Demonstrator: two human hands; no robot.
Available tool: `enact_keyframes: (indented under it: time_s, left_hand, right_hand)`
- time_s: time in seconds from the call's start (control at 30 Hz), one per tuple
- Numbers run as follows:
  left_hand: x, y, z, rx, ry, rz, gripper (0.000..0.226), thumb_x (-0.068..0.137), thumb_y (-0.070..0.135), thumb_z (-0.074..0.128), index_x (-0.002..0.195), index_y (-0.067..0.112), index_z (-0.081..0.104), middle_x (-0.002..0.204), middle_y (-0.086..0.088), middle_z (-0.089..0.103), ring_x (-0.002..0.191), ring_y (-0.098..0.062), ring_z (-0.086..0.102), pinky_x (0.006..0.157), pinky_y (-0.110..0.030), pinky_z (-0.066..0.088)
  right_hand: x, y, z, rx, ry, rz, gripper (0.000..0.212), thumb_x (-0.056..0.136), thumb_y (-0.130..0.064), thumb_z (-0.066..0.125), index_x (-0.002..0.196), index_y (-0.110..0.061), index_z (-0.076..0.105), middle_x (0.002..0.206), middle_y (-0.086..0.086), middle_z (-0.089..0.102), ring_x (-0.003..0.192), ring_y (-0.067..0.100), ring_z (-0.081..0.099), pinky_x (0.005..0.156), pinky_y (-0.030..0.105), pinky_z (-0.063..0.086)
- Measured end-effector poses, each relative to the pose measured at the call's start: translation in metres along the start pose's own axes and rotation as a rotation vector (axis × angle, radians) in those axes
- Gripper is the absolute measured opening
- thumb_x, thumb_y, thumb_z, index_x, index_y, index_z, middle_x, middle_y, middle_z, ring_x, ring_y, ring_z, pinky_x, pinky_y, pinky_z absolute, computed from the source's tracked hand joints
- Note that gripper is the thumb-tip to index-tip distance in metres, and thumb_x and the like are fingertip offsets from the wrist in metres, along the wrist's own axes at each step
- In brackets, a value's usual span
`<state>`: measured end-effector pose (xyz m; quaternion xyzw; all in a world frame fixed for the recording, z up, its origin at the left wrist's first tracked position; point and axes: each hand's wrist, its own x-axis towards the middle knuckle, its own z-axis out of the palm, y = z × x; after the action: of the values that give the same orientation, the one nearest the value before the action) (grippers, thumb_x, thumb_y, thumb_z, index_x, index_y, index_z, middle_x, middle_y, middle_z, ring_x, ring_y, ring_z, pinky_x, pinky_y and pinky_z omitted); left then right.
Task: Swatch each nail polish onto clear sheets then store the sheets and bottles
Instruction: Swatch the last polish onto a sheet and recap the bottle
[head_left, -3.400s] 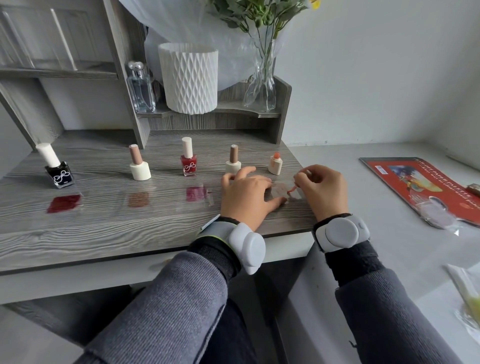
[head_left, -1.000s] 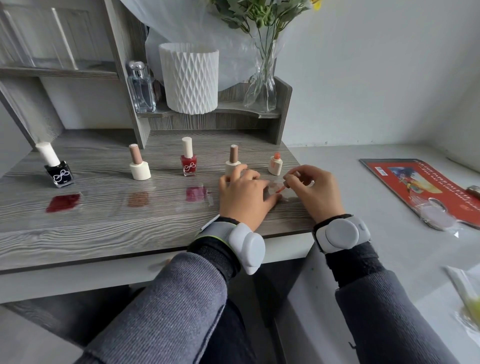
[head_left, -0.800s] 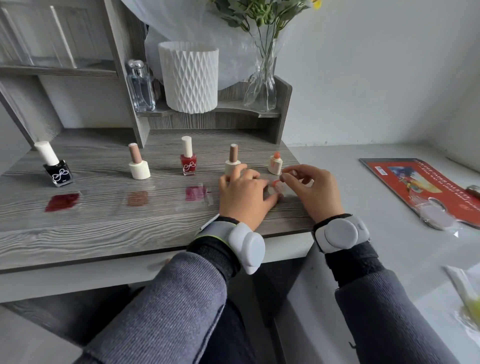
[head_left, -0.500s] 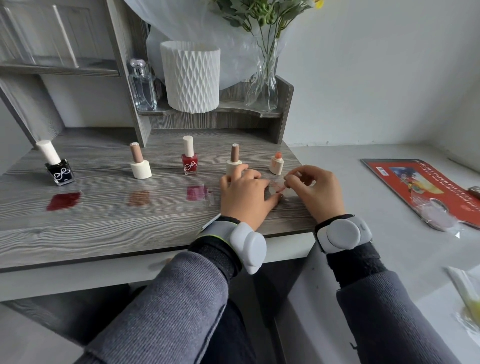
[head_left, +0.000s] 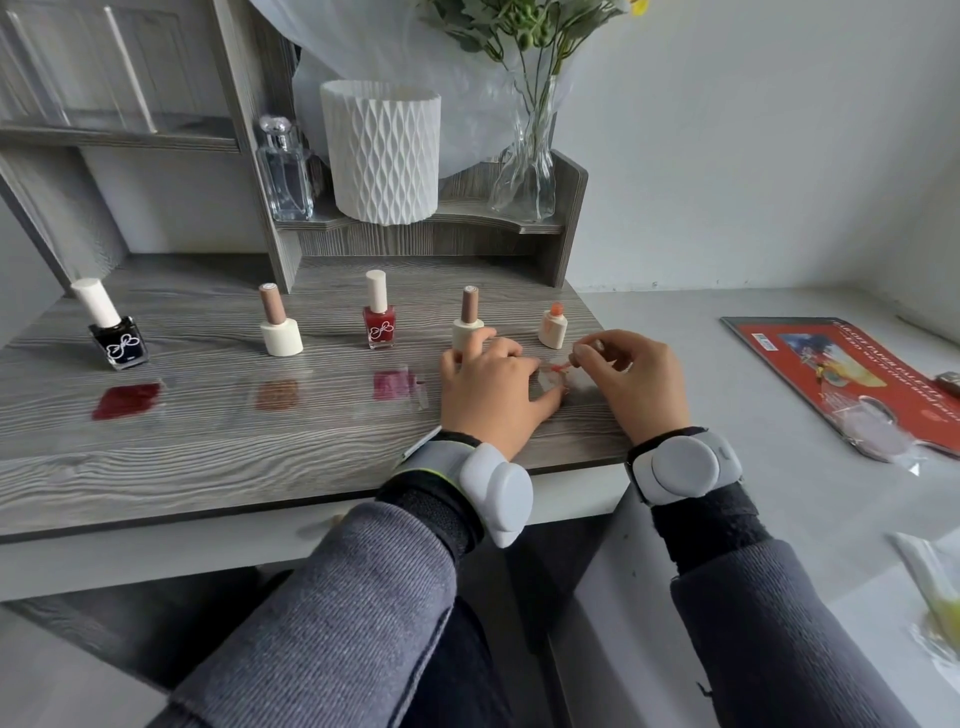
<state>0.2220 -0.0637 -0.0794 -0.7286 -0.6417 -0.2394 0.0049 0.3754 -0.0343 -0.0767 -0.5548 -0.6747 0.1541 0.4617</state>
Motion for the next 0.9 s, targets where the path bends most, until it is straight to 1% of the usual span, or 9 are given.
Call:
enact_keyframes:
  time_s: [0.13, 0.27, 0.43, 0.57, 0.63, 0.7, 0.73, 0.8, 0.9]
  left_hand:
    - [0.0004, 0.0002, 0.0000, 0.007, -0.019, 0.002, 0.045, 0.087, 0.060, 0.049, 0.118, 0.032, 0.063, 0.133, 0.010, 0.050, 0.135, -0.018, 0.024, 0.100, -0.041, 0.022]
    - [0.0004, -0.0003, -0.0002, -0.002, -0.012, -0.002, 0.044, 0.086, 0.060, 0.049, 0.117, 0.032, 0.064, 0.132, 0.010, 0.051, 0.135, -0.018, 0.024, 0.100, -0.042, 0.021]
    - [0.0000, -0.0001, -0.0009, -0.003, -0.011, 0.000, 0.044, 0.086, 0.060, 0.050, 0.118, 0.032, 0.063, 0.133, 0.009, 0.051, 0.135, -0.018, 0.024, 0.100, -0.042, 0.022]
    - [0.0000, -0.0003, -0.0008, -0.004, -0.009, 0.000, 0.045, 0.086, 0.061, 0.050, 0.118, 0.032, 0.063, 0.133, 0.009, 0.051, 0.135, -0.018, 0.024, 0.099, -0.042, 0.022]
    - [-0.0002, -0.0003, -0.0006, -0.003, -0.006, 0.001, 0.046, 0.086, 0.062, 0.049, 0.117, 0.032, 0.064, 0.132, 0.009, 0.051, 0.134, -0.018, 0.025, 0.099, -0.042, 0.022]
    - [-0.0003, -0.0003, -0.0008, -0.006, -0.008, 0.001, 0.046, 0.086, 0.062, 0.049, 0.117, 0.032, 0.064, 0.132, 0.009, 0.051, 0.135, -0.018, 0.025, 0.099, -0.042, 0.022]
    - [-0.0003, -0.0003, -0.0010, -0.005, -0.011, 0.000, 0.046, 0.086, 0.062, 0.049, 0.118, 0.032, 0.063, 0.133, 0.009, 0.051, 0.135, -0.018, 0.024, 0.100, -0.043, 0.022]
    - [-0.0002, -0.0002, -0.0015, -0.007, -0.017, 0.000, 0.046, 0.086, 0.061, 0.049, 0.119, 0.032, 0.062, 0.133, 0.009, 0.050, 0.135, -0.018, 0.024, 0.100, -0.043, 0.021]
    - [-0.0002, -0.0001, -0.0015, -0.012, -0.017, -0.002, 0.046, 0.086, 0.061, 0.050, 0.119, 0.032, 0.063, 0.133, 0.009, 0.050, 0.135, -0.018, 0.024, 0.100, -0.042, 0.021]
  right_hand:
    - [0.0006, 0.0012, 0.0002, -0.001, 0.011, 0.044, 0.010, 0.080, -0.015, 0.065, 0.071, -0.012, 0.070, 0.069, 0.006, 0.068, 0.060, 0.009, 0.052, 0.059, 0.028, 0.043]
    - [0.0002, 0.0022, -0.0003, 0.020, 0.035, 0.022, 0.012, 0.086, -0.021, 0.067, 0.080, -0.013, 0.073, 0.072, 0.001, 0.069, 0.056, 0.000, 0.049, 0.055, 0.012, 0.037]
    - [0.0010, 0.0023, 0.0008, -0.018, 0.047, 0.053, 0.010, 0.081, -0.013, 0.065, 0.073, -0.010, 0.070, 0.066, 0.005, 0.065, 0.057, 0.009, 0.050, 0.051, 0.012, 0.034]
    - [0.0009, 0.0030, -0.0004, 0.005, 0.067, 0.039, 0.012, 0.086, -0.020, 0.066, 0.079, -0.012, 0.072, 0.070, -0.001, 0.067, 0.057, 0.000, 0.051, 0.054, 0.010, 0.036]
    - [0.0010, 0.0039, -0.0002, -0.015, 0.059, 0.034, 0.012, 0.087, -0.022, 0.066, 0.082, -0.014, 0.073, 0.072, -0.001, 0.069, 0.059, 0.001, 0.053, 0.057, 0.015, 0.038]
    - [0.0013, 0.0034, 0.0003, -0.036, 0.052, 0.046, 0.011, 0.085, -0.018, 0.066, 0.078, -0.012, 0.072, 0.072, 0.004, 0.070, 0.062, 0.012, 0.058, 0.059, 0.027, 0.042]
    - [0.0015, 0.0027, 0.0002, -0.036, 0.051, 0.055, 0.011, 0.084, -0.015, 0.065, 0.076, -0.010, 0.071, 0.071, 0.007, 0.069, 0.064, 0.018, 0.059, 0.059, 0.028, 0.043]
    - [0.0015, 0.0009, -0.0008, -0.019, 0.052, 0.073, 0.010, 0.082, -0.011, 0.063, 0.075, -0.008, 0.069, 0.070, 0.008, 0.068, 0.064, 0.019, 0.056, 0.056, 0.021, 0.040]
    - [0.0006, 0.0004, -0.0013, 0.022, 0.080, 0.080, 0.010, 0.083, -0.011, 0.062, 0.077, -0.009, 0.069, 0.069, 0.004, 0.066, 0.060, 0.009, 0.051, 0.053, 0.012, 0.036]
